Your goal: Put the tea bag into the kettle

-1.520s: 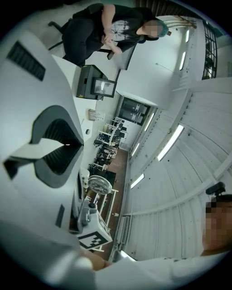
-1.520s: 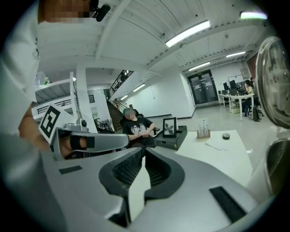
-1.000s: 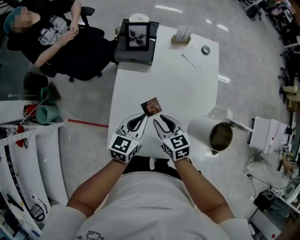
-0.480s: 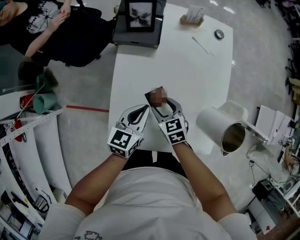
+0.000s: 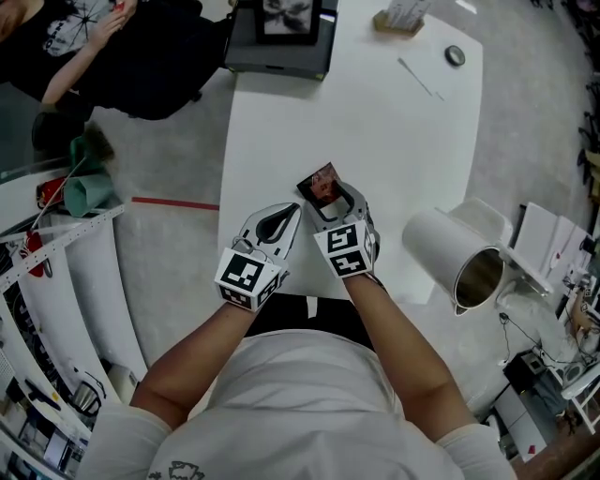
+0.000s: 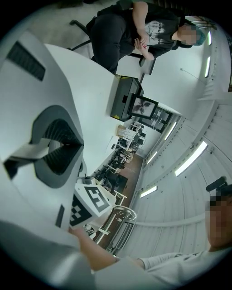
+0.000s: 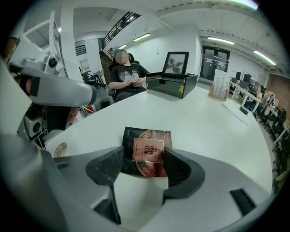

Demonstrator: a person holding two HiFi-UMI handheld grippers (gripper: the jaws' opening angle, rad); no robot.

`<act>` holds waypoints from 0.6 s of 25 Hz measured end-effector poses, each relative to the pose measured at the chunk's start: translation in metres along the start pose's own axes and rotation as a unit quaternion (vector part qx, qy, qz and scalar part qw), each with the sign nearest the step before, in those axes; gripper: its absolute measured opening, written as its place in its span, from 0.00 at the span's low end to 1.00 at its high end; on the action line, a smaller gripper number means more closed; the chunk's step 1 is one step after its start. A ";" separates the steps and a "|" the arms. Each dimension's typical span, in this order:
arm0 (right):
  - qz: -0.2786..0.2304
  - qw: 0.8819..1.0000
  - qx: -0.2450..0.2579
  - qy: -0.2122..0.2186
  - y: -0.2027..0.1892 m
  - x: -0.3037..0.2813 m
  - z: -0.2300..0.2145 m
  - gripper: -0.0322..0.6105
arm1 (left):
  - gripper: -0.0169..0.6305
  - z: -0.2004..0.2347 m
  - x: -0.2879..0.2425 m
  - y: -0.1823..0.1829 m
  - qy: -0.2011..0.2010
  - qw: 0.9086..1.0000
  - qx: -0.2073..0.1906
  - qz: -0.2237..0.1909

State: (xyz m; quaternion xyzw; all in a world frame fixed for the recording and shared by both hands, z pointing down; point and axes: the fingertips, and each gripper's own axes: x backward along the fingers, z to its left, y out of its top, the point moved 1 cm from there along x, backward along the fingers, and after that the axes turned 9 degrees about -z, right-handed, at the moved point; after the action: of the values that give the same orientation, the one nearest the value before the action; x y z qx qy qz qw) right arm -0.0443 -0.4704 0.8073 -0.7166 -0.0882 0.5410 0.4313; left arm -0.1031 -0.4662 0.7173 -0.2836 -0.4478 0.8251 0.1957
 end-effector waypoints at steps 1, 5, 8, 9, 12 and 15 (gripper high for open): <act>-0.001 1.000 0.000 -0.002 0.000 0.000 0.000 0.47 | 0.04 0.000 0.000 -0.001 0.000 1.000 0.001 0.001; 0.002 1.000 0.010 0.002 0.002 -0.001 0.001 0.42 | 0.04 -0.001 0.000 -0.003 0.000 1.000 0.005 0.003; 0.011 0.999 0.030 0.013 0.003 -0.001 0.003 0.22 | 0.04 -0.003 -0.001 -0.002 -0.001 1.000 0.006 0.002; 0.012 0.999 0.033 0.015 0.003 -0.002 0.003 0.21 | 0.04 -0.004 -0.002 -0.002 -0.001 1.000 0.006 0.002; 0.014 0.999 0.029 0.019 0.002 0.000 0.005 0.18 | 0.04 -0.006 -0.001 -0.001 -0.001 1.000 0.005 0.003; 0.001 1.000 0.021 0.019 0.004 0.009 0.009 0.15 | 0.04 -0.009 0.000 0.001 -0.001 1.000 0.002 0.003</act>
State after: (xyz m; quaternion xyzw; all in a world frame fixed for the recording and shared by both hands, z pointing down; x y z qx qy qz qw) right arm -0.0495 -0.4631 0.7973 -0.7174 -0.0680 0.5294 0.4477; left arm -0.0973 -0.4615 0.7129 -0.2838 -0.4452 0.8268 0.1941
